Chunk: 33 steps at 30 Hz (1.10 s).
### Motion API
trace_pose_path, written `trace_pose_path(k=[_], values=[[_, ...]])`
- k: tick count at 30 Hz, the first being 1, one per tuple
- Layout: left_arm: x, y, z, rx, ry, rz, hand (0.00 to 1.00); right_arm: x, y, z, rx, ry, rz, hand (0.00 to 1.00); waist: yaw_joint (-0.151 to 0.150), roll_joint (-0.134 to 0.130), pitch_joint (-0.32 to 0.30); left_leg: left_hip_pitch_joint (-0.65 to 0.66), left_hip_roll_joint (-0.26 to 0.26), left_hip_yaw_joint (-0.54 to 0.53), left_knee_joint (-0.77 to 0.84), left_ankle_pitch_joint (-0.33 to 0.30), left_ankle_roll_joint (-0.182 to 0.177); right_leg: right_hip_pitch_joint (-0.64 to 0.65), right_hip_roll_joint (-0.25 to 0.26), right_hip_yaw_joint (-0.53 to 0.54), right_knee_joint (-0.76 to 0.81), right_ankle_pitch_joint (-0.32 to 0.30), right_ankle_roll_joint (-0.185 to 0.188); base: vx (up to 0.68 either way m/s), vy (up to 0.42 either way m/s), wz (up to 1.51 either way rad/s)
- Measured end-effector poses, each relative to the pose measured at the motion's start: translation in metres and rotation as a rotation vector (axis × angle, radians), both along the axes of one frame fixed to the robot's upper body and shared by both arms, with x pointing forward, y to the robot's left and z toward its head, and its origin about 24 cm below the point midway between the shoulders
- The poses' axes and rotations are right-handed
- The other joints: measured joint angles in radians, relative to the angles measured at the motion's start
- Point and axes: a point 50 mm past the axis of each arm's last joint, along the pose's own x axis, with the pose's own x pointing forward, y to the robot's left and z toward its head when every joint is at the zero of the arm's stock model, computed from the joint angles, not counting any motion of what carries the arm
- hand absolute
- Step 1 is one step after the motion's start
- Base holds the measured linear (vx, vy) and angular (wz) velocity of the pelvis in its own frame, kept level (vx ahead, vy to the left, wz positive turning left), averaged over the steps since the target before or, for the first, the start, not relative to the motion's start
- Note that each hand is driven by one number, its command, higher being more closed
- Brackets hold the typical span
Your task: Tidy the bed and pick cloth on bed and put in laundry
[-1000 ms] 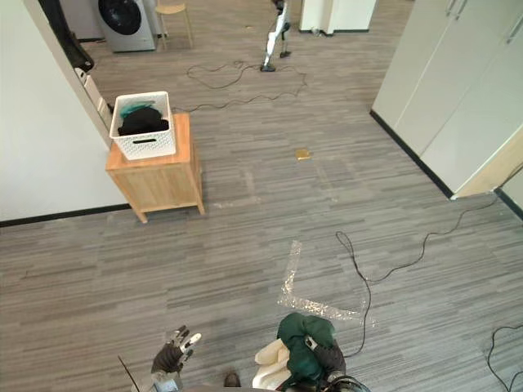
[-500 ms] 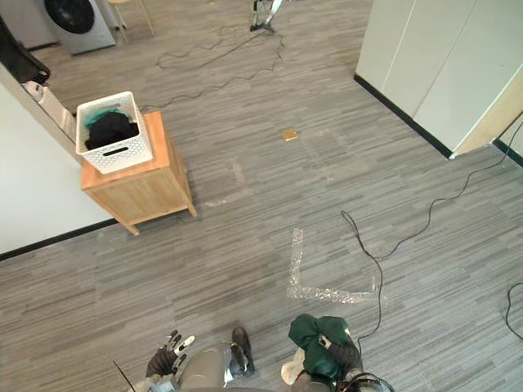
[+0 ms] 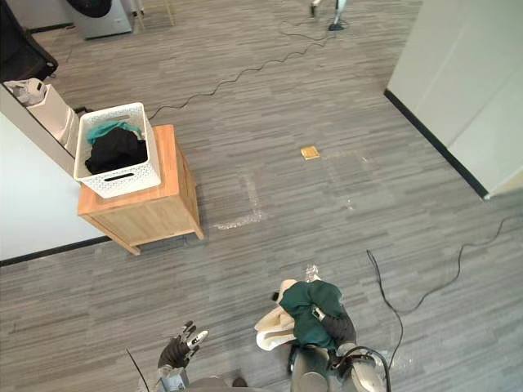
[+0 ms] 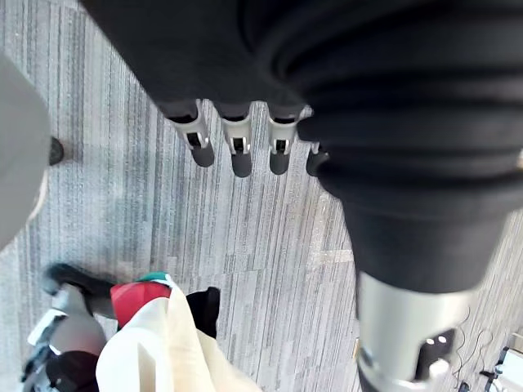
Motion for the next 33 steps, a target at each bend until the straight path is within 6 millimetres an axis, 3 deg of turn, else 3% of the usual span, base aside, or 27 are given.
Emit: trace_pose_path(k=[1, 3, 4, 6, 7, 11, 14, 16, 17, 18, 20, 21, 22, 23, 25, 27, 29, 32, 33], values=[[0.002, -0.004, 0.000, -0.014, -0.009, 0.003, 0.00, 0.007, -0.002, 0.007, -0.012, -0.037, 0.008, 1.00, 0.017, 0.013, -0.006, -0.028, 0.031, -0.004, 0.070, 0.010, 0.001, -0.028, 0.007, -0.020, 0.087, -0.081, -0.024, 0.47, -0.425, 0.39], [0.000, -0.012, -0.002, -0.038, 0.006, 0.036, 0.00, 0.022, -0.003, 0.016, -0.026, -0.090, 0.042, 1.00, 0.014, 0.023, -0.006, -0.124, 0.065, -0.009, 0.274, 0.069, 0.025, -0.022, 0.014, -0.035, 0.114, -0.131, -0.051, 0.40, -0.387, 0.21], [-0.002, -0.019, -0.003, -0.081, 0.009, 0.074, 0.00, 0.029, -0.001, 0.020, -0.033, -0.119, 0.082, 1.00, 0.012, 0.041, 0.000, -0.254, 0.127, -0.013, 0.517, 0.187, 0.036, 0.039, 0.038, -0.073, 0.084, -0.165, -0.066, 0.41, -0.397, 0.33], [-0.001, -0.020, -0.001, -0.093, -0.012, 0.094, 0.00, 0.030, -0.002, 0.023, -0.052, -0.129, 0.117, 1.00, 0.019, 0.058, 0.006, -0.350, 0.174, 0.006, 0.741, 0.184, 0.046, 0.152, 0.058, -0.117, 0.028, -0.191, -0.087, 0.44, -0.358, 0.44], [0.001, -0.018, 0.001, -0.094, -0.030, 0.104, 0.00, 0.027, -0.002, 0.022, -0.065, -0.124, 0.143, 1.00, 0.024, 0.055, 0.009, -0.383, 0.169, 0.047, 0.784, 0.170, 0.066, 0.228, 0.056, -0.144, -0.018, -0.203, -0.088, 0.39, -0.273, 0.52], [0.011, -0.023, 0.010, -0.131, -0.099, 0.138, 0.00, 0.028, -0.004, 0.025, -0.085, -0.136, 0.162, 1.00, 0.043, 0.054, 0.009, -0.452, 0.130, 0.260, 0.614, 0.129, 0.103, 0.385, 0.072, -0.252, -0.160, -0.208, -0.080, 0.32, -0.191, 0.63], [0.012, -0.026, 0.014, -0.147, -0.117, 0.175, 0.00, 0.035, -0.008, 0.030, -0.108, -0.157, 0.150, 1.00, 0.067, 0.052, 0.008, -0.463, 0.050, 0.440, 0.345, 0.129, 0.107, 0.469, 0.107, -0.348, -0.233, -0.204, -0.083, 0.42, -0.113, 0.87], [0.010, -0.026, 0.014, -0.142, -0.111, 0.187, 0.00, 0.041, -0.008, 0.034, -0.118, -0.174, 0.139, 1.00, 0.073, 0.050, 0.007, -0.458, 0.008, 0.496, 0.231, 0.135, 0.118, 0.496, 0.115, -0.378, -0.255, -0.215, -0.064, 0.29, -0.014, 0.53], [0.006, -0.027, 0.012, -0.138, -0.094, 0.199, 0.00, 0.046, -0.011, 0.038, -0.135, -0.194, 0.119, 1.00, 0.076, 0.056, 0.002, -0.449, -0.011, 0.532, 0.146, 0.156, 0.151, 0.516, 0.125, -0.394, -0.261, -0.230, -0.039, 0.35, 0.035, 0.37], [0.001, -0.029, 0.010, -0.143, -0.079, 0.205, 0.00, 0.050, -0.016, 0.043, -0.158, -0.221, 0.090, 1.00, 0.095, 0.056, -0.005, -0.435, -0.020, 0.544, 0.099, 0.194, 0.256, 0.537, 0.131, -0.394, -0.258, -0.253, -0.012, 0.35, 0.059, 0.18], [-0.004, -0.021, 0.010, -0.129, -0.082, 0.238, 0.00, 0.054, -0.019, 0.047, -0.167, -0.249, 0.060, 1.00, 0.114, 0.023, -0.048, -0.431, -0.063, 0.542, 0.087, 0.165, 0.279, 0.526, 0.093, -0.400, -0.213, -0.285, 0.016, 0.36, 0.111, 0.24], [-0.003, -0.018, 0.009, -0.120, -0.081, 0.251, 0.00, 0.062, -0.023, 0.055, -0.174, -0.286, 0.030, 1.00, 0.115, 0.023, -0.061, -0.420, -0.078, 0.527, 0.083, 0.153, 0.288, 0.476, 0.048, -0.395, -0.069, -0.299, 0.039, 0.40, 0.152, 0.44], [-0.003, -0.017, 0.009, -0.115, -0.081, 0.247, 0.00, 0.066, -0.026, 0.058, -0.171, -0.306, 0.011, 1.00, 0.114, 0.021, -0.061, -0.415, -0.084, 0.514, 0.082, 0.148, 0.292, 0.440, 0.017, -0.389, 0.039, -0.302, 0.038, 0.40, 0.164, 0.60], [-0.001, -0.015, 0.010, -0.099, -0.090, 0.230, 0.00, 0.072, -0.029, 0.064, -0.171, -0.334, -0.027, 1.00, 0.105, 0.000, -0.061, -0.400, -0.108, 0.484, 0.075, 0.145, 0.294, 0.362, -0.055, -0.362, 0.297, -0.291, 0.023, 0.39, 0.119, 0.77], [0.002, -0.007, 0.013, -0.058, -0.103, 0.205, 0.00, 0.076, -0.032, 0.067, -0.174, -0.350, -0.078, 1.00, 0.093, -0.020, -0.055, -0.340, -0.138, 0.411, 0.050, 0.144, 0.296, 0.306, -0.117, -0.343, 0.546, -0.292, -0.002, 0.41, 0.071, 1.04], [0.003, -0.003, 0.014, -0.030, -0.106, 0.209, 0.00, 0.076, -0.031, 0.067, -0.168, -0.351, -0.114, 1.00, 0.092, -0.016, -0.053, -0.277, -0.136, 0.357, 0.024, 0.144, 0.294, 0.299, -0.120, -0.339, 0.549, -0.310, -0.029, 0.27, -0.001, 0.83], [0.008, 0.001, 0.017, -0.012, -0.133, 0.207, 0.00, 0.074, -0.033, 0.067, -0.168, -0.354, -0.156, 1.00, 0.087, -0.013, -0.051, -0.236, -0.135, 0.299, -0.009, 0.140, 0.271, 0.251, -0.096, -0.299, 0.458, -0.318, -0.028, 0.20, -0.062, 0.81], [0.018, 0.002, 0.023, -0.006, -0.172, 0.186, 0.00, 0.058, -0.043, 0.063, -0.133, -0.331, -0.281, 1.00, 0.054, -0.005, -0.046, -0.204, -0.131, 0.178, -0.052, 0.151, 0.244, 0.173, -0.024, -0.149, 0.137, -0.296, -0.004, 0.17, -0.133, 1.16], [0.019, 0.002, 0.024, -0.002, -0.178, 0.176, 0.00, 0.049, -0.048, 0.063, -0.122, -0.330, -0.322, 1.00, 0.049, -0.001, -0.043, -0.188, -0.131, 0.141, -0.059, 0.145, 0.229, 0.146, -0.014, -0.089, 0.012, -0.245, 0.013, 0.21, -0.161, 0.88]])
